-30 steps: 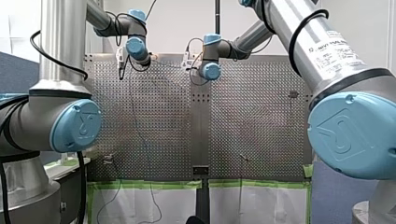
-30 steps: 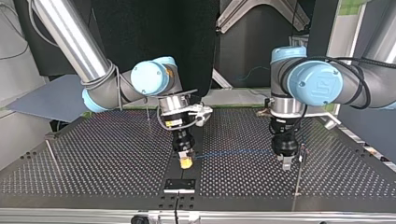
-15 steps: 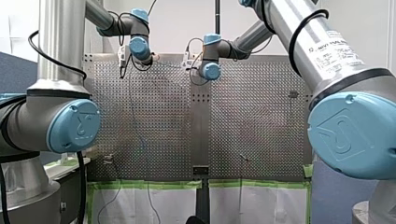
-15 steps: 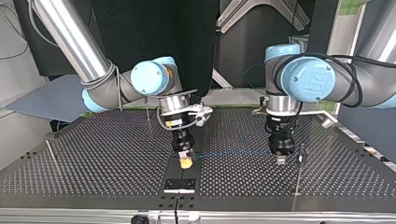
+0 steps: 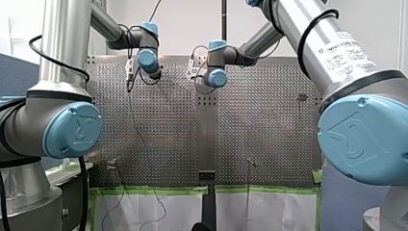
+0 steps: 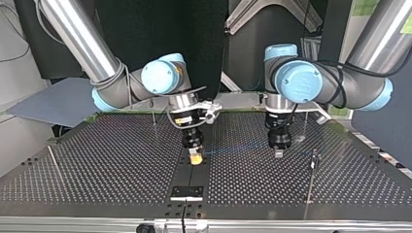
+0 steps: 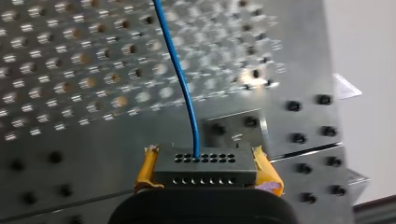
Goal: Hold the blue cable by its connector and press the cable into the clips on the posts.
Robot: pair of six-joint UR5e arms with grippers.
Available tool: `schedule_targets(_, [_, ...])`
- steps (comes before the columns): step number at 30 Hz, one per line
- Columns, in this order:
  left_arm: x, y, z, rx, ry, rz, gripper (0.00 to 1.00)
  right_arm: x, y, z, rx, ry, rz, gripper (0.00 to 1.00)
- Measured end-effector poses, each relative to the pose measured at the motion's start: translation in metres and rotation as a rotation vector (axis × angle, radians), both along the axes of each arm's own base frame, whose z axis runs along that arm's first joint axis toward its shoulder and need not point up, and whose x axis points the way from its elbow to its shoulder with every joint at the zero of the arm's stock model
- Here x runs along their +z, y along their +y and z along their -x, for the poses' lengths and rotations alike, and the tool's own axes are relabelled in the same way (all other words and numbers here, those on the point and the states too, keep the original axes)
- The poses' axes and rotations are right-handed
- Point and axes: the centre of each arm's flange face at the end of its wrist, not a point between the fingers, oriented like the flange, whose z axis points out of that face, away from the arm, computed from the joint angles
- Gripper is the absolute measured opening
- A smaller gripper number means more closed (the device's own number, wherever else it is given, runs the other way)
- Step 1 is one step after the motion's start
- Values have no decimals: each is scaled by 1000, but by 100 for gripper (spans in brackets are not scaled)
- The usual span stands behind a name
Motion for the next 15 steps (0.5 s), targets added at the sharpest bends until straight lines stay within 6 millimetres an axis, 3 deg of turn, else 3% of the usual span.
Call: schedule_targets(15, [-94, -27, 10, -17, 90, -26, 0, -56, 12, 9, -28, 49, -17, 0])
